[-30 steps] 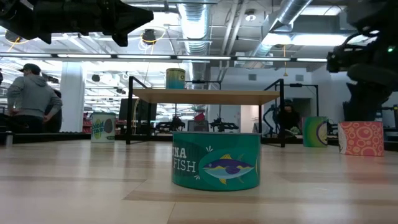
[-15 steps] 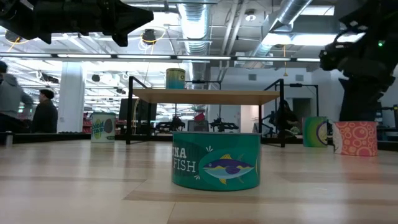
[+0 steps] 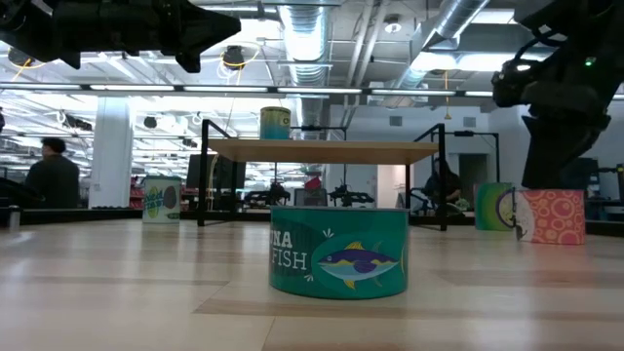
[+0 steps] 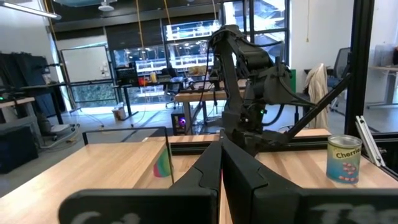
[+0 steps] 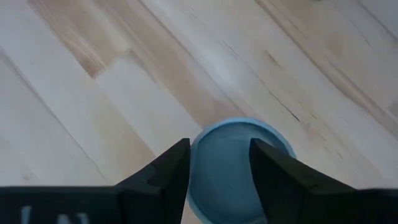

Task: Pick and place cans onto a shelf
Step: Put the canned meatballs on the shelf

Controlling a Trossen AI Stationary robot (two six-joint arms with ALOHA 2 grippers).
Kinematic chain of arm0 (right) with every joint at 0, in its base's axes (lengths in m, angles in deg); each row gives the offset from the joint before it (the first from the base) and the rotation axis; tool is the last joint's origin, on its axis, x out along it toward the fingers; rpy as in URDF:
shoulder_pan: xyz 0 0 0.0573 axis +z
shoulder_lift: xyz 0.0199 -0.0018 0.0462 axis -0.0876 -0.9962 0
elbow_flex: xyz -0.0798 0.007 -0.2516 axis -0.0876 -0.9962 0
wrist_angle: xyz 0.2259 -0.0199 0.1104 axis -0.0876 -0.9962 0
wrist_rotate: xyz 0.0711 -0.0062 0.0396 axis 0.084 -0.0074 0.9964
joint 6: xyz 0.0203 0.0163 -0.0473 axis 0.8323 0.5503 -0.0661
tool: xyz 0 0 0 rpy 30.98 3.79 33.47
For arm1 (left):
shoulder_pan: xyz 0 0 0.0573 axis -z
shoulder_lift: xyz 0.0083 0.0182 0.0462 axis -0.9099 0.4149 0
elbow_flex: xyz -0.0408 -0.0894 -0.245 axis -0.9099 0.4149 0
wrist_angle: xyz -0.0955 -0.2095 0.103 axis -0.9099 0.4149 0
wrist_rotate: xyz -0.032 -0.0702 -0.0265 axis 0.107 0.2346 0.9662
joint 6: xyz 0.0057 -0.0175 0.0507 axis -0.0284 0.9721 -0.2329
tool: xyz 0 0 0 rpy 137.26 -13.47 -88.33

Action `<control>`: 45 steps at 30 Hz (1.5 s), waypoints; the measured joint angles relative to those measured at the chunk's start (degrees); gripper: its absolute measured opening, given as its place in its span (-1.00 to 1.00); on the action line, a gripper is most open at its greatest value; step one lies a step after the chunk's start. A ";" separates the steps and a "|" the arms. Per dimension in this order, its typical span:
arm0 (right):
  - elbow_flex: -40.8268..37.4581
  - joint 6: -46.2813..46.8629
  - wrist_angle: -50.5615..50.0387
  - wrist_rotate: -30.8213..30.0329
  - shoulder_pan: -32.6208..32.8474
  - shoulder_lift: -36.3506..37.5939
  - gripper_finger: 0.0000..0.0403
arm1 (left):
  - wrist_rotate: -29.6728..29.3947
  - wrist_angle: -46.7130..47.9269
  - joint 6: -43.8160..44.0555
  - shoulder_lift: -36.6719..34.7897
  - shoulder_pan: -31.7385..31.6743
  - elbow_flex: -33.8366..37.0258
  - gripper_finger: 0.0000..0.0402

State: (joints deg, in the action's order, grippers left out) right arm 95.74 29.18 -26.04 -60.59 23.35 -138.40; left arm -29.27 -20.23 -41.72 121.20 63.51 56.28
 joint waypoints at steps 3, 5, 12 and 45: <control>0.06 -0.99 1.58 0.17 -0.47 -2.37 -0.10 | 0.00 0.04 0.02 0.00 0.00 0.00 -0.99; 0.03 -2.59 2.19 0.98 -1.18 -4.15 -0.13 | 0.00 0.01 0.02 0.00 0.00 0.00 -0.99; 1.10 -8.07 2.57 1.37 -3.51 -7.71 -0.36 | -0.08 0.11 0.21 0.00 0.00 0.00 -0.99; 51.33 -85.52 10.61 7.65 -28.32 -24.86 -0.87 | -0.49 0.67 0.89 0.00 0.00 0.00 -0.99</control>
State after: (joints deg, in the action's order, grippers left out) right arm 147.06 -56.34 -15.43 -52.94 -4.96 -163.26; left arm -29.76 -19.56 -40.84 121.20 63.51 56.28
